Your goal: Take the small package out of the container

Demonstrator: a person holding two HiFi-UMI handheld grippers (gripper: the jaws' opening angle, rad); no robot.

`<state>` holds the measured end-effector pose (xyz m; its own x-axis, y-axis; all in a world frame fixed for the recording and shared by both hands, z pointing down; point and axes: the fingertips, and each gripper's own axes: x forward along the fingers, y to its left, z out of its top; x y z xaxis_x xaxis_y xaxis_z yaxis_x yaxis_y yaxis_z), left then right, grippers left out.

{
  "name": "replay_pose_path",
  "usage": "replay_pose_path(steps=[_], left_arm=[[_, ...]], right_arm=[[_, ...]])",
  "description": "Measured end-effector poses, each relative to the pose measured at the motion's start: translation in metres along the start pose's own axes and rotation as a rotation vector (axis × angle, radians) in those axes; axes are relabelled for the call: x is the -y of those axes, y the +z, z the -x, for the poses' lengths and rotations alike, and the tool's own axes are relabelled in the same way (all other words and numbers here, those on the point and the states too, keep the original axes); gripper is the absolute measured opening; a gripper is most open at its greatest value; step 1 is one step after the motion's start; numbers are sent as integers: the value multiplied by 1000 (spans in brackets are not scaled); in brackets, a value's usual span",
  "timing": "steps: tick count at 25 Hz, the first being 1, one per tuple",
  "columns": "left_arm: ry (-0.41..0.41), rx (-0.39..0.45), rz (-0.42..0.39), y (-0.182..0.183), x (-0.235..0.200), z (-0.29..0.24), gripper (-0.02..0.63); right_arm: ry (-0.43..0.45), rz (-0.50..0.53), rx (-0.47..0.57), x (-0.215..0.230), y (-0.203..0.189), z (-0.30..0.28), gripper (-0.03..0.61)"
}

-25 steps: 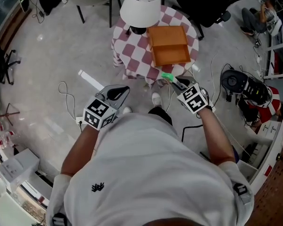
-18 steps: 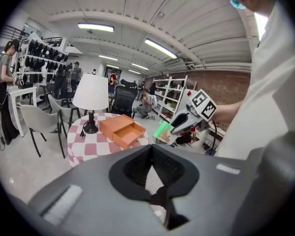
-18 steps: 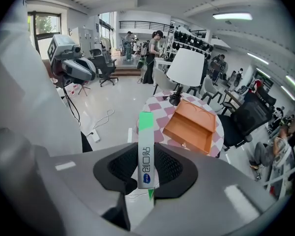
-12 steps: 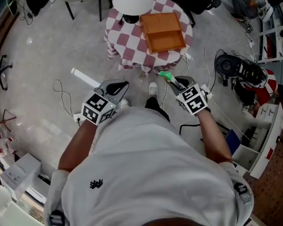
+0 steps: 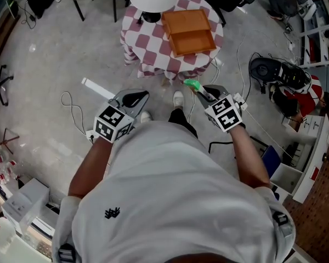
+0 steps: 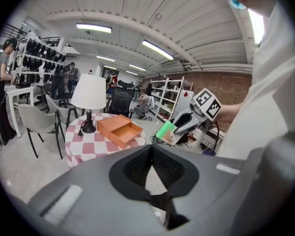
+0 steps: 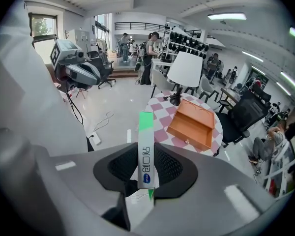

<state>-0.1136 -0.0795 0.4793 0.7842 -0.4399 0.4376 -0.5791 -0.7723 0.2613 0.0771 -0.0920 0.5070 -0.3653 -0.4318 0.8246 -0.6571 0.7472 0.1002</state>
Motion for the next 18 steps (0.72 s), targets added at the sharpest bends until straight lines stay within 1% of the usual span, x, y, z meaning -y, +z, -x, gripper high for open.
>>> replay_pose_path(steps=[8,18], left_arm=[[31,2,18,-9,-4,12,55],[33,5,19,-13,1,14,55]], right_arm=[[4,13,4,-3,4,-2,95],[3,24,1,-5,3,-1,95]])
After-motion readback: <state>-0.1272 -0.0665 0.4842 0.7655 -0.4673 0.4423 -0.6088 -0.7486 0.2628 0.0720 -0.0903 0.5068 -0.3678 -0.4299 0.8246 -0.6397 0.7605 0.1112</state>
